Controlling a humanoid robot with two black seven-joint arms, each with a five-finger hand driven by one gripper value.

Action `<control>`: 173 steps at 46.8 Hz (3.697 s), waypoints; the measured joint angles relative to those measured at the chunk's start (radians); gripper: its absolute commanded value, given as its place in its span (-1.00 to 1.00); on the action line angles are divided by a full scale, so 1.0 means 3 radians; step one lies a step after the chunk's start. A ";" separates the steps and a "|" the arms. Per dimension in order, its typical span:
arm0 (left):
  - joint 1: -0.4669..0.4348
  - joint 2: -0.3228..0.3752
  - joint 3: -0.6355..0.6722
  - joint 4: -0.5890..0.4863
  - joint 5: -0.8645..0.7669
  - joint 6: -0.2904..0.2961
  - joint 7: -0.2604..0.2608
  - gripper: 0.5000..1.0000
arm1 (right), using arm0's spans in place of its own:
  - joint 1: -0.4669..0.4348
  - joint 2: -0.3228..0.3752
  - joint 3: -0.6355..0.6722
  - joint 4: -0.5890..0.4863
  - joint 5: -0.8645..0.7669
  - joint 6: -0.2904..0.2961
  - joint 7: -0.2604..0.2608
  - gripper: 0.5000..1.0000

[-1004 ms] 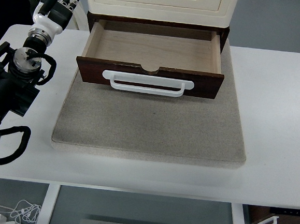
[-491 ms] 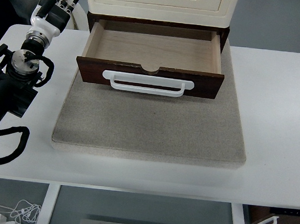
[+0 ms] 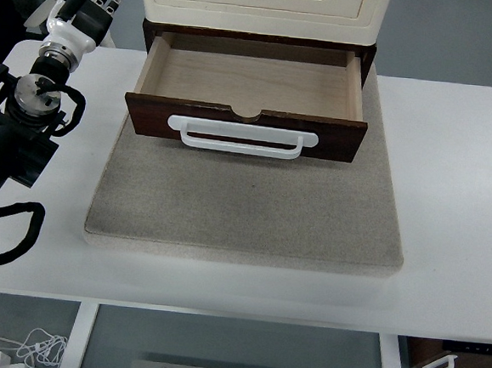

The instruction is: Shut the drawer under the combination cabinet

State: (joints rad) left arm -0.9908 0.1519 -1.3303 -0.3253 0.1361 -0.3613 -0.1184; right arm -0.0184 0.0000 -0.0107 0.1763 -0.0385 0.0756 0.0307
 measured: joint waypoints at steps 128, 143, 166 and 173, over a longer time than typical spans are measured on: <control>-0.0416 0.1615 0.2013 -0.4087 0.1193 0.0009 0.0127 1.00 | -0.0001 0.0000 0.0000 0.0000 0.0004 0.0001 0.0000 0.81; -0.0426 0.1560 0.2474 -0.4338 0.1538 -0.0197 0.0397 1.00 | 0.0000 0.0000 0.0000 0.0001 0.0002 0.0000 0.0000 0.81; -0.0465 0.1503 0.2943 -0.4338 0.1989 -0.0811 0.1006 1.00 | 0.0000 0.0000 0.0000 0.0000 0.0001 -0.0001 0.0000 0.81; -0.0526 0.1503 0.3067 -0.4317 0.2072 -0.0833 0.1249 1.00 | 0.0000 0.0000 0.0000 0.0000 0.0001 0.0000 0.0000 0.81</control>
State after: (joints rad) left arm -1.1485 0.6028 -0.4103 -1.6203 0.7577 -0.6111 0.2562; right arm -0.0184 0.0000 -0.0107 0.1762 -0.0383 0.0754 0.0307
